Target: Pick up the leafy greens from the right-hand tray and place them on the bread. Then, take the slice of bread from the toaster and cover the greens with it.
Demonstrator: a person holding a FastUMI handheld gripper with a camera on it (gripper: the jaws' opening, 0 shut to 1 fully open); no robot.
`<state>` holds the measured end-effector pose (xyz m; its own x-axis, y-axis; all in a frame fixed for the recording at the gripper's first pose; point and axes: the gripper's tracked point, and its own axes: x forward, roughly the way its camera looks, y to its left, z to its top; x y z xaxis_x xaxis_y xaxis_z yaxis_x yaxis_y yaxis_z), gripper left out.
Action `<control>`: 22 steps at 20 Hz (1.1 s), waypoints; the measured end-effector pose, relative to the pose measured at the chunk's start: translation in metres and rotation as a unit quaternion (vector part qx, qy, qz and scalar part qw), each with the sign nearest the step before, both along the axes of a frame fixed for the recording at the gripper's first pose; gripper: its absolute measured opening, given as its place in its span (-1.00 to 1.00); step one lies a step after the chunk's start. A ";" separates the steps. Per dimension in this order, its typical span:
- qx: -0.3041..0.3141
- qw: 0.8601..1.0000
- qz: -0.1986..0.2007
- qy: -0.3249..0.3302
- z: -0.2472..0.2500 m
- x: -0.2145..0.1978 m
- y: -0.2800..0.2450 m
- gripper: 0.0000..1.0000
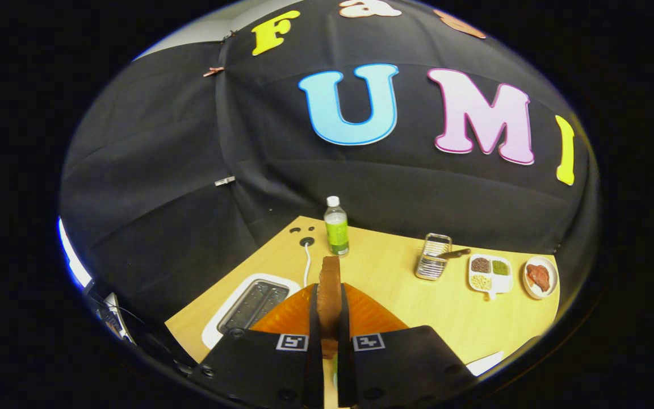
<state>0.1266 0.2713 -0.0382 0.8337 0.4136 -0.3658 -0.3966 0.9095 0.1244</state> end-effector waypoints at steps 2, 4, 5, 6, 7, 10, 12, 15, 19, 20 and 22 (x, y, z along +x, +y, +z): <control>0.017 0.999 -0.017 0.022 -0.013 -0.002 -0.017 -0.73; 0.032 0.997 -0.035 0.060 -0.035 -0.004 -0.033 -0.73; 0.040 0.996 -0.044 0.074 -0.045 -0.005 -0.039 -0.72; 0.047 0.994 -0.050 0.085 -0.056 -0.006 -0.045 -0.72; 0.053 0.993 -0.055 0.095 -0.066 -0.008 -0.049 -0.73; 0.071 0.988 -0.055 0.128 -0.095 -0.017 -0.052 -0.73; 0.079 0.985 -0.052 0.147 -0.116 -0.019 -0.050 -0.73; 0.097 0.980 -0.054 0.166 -0.138 -0.020 -0.050 -0.73; 0.119 0.974 -0.075 0.179 -0.159 -0.015 -0.068 -0.72; 0.119 0.972 -0.082 0.183 -0.164 -0.013 -0.074 -0.72; 0.111 0.969 -0.097 0.196 -0.176 -0.013 -0.089 -0.69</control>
<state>0.1139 0.1822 -0.2139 0.7185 0.3683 -0.5900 -0.1034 0.8954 0.4330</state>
